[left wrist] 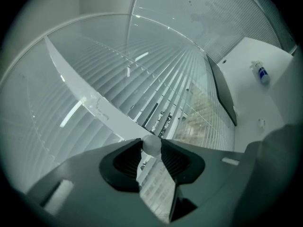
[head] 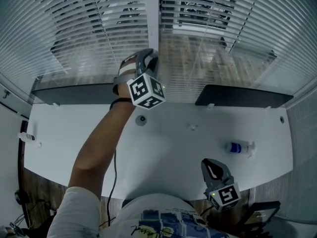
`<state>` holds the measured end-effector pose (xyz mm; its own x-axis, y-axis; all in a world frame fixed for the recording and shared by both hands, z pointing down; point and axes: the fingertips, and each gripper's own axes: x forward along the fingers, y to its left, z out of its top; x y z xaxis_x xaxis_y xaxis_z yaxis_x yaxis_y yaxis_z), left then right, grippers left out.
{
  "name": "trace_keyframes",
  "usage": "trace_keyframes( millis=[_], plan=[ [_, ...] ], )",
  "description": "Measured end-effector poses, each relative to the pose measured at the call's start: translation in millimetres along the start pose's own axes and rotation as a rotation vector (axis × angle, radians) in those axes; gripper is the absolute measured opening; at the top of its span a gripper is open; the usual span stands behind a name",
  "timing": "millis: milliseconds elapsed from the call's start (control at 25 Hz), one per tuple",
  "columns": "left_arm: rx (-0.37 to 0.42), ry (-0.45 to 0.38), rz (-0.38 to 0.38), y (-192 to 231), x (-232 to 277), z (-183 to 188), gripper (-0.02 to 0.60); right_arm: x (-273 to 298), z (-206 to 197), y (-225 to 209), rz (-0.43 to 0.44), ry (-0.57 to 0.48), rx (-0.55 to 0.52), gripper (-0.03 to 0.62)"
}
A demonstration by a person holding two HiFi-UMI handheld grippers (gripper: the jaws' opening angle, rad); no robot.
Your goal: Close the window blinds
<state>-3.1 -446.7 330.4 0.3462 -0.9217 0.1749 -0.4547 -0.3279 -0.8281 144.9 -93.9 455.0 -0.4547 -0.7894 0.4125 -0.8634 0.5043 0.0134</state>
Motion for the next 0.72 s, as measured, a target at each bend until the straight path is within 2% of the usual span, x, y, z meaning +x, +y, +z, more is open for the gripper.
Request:
trace_keyframes(
  millis=[120, 320, 480, 720],
  plan=[
    [-0.087, 0.000, 0.000, -1, 1, -2, 0.132, 4, -5, -1, 0.001, -0.002, -0.009, 0.012],
    [-0.315, -0.005, 0.005, 5, -1, -3, 0.132, 1, -2, -1, -0.003, -0.005, -0.004, 0.012],
    [-0.540, -0.014, 0.011, 7, 0, -7, 0.132, 2, -5, -3, -0.003, 0.004, 0.001, 0.012],
    [-0.947, -0.054, 0.017, 12, -1, -12, 0.130, 2, -9, -5, -0.011, 0.005, 0.003, 0.012]
  ],
)
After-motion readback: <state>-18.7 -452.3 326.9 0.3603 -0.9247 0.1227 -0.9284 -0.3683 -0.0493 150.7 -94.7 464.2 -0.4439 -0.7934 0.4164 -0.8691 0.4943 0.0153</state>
